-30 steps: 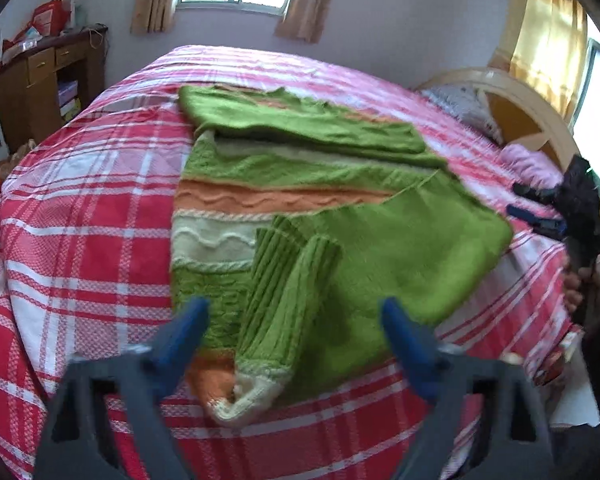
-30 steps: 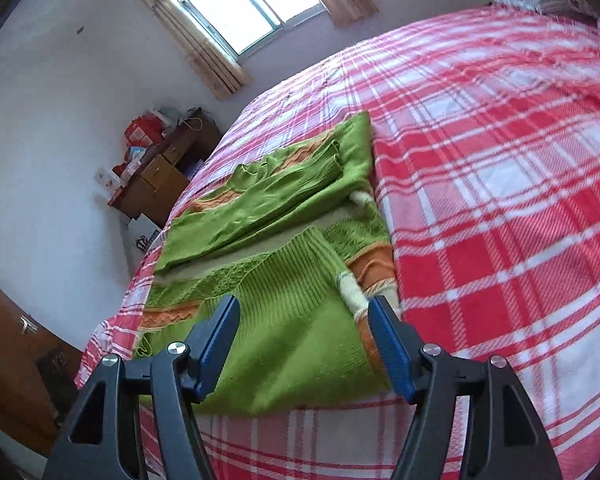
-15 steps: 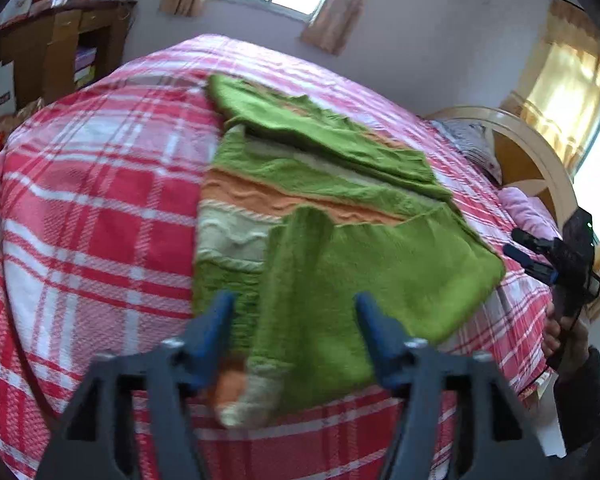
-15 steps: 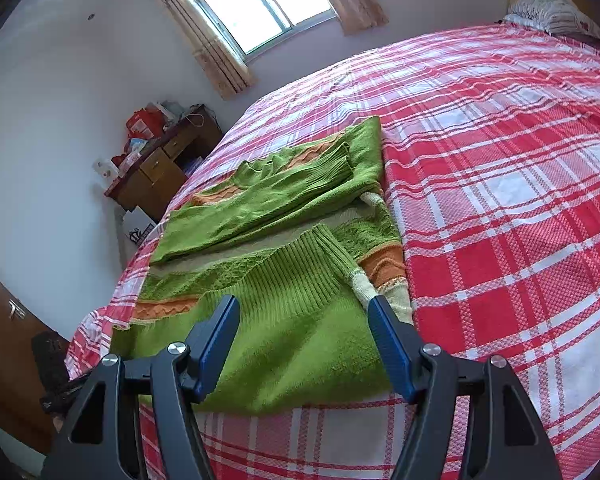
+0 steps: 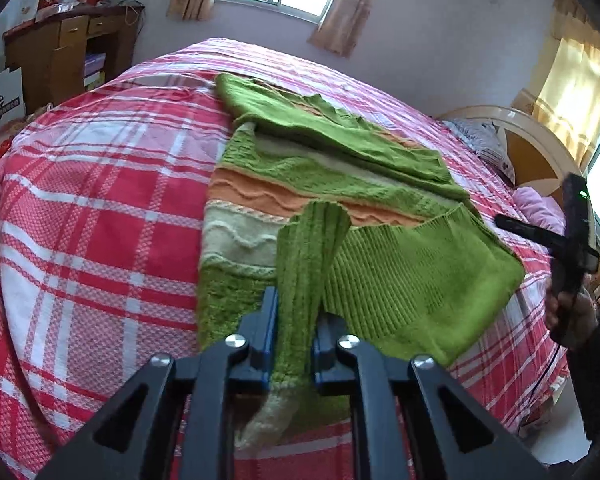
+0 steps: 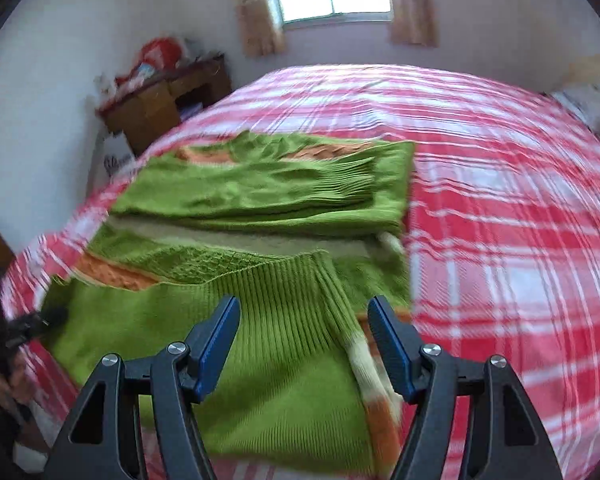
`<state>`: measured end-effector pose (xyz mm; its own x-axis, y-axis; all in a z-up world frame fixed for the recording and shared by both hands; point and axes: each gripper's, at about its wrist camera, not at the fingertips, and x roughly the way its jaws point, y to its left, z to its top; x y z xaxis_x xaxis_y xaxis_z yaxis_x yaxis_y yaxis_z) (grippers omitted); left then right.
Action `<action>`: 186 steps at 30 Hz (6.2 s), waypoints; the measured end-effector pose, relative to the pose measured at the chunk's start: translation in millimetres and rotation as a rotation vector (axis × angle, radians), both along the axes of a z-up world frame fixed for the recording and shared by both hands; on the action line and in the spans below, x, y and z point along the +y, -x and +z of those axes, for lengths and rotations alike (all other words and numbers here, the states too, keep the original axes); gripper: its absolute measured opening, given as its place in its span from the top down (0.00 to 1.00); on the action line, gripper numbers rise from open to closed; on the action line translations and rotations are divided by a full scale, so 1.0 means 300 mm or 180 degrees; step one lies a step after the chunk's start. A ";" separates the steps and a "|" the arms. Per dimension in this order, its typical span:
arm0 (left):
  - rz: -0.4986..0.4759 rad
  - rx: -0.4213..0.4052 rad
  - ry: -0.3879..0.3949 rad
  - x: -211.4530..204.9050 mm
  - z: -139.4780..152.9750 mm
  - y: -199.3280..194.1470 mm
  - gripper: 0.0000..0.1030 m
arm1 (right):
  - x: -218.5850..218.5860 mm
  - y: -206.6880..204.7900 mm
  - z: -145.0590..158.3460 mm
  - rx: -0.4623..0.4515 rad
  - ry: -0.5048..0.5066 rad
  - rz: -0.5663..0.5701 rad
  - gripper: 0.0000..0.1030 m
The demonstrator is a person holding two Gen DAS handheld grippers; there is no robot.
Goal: Fold small clothes
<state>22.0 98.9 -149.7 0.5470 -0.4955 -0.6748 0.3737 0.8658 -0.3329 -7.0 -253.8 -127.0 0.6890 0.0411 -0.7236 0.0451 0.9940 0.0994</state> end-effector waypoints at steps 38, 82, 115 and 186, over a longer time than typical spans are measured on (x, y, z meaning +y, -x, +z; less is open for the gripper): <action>0.0288 -0.0519 -0.0121 -0.062 0.174 -0.016 0.92 | -0.074 0.165 0.102 -0.0269 -0.0365 -0.0654 0.99; 0.0022 -0.0148 -0.0334 -0.097 0.036 0.006 0.74 | -0.047 0.046 -0.041 0.0007 -0.0211 -0.0149 0.32; 0.0328 -0.0176 -0.0216 -0.002 0.071 0.010 0.60 | 0.060 0.223 -0.012 -0.0169 0.0678 -0.0427 0.92; 0.0923 -0.0408 -0.0113 -0.167 0.246 -0.590 0.92 | -0.083 -0.313 0.229 -0.0711 0.0950 -0.0671 0.92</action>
<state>199.1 48.9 -75.8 0.7436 -0.2839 -0.6054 0.1466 0.9526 -0.2666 86.8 -278.7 -58.3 0.8011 -0.3059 -0.5144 0.2602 0.9520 -0.1609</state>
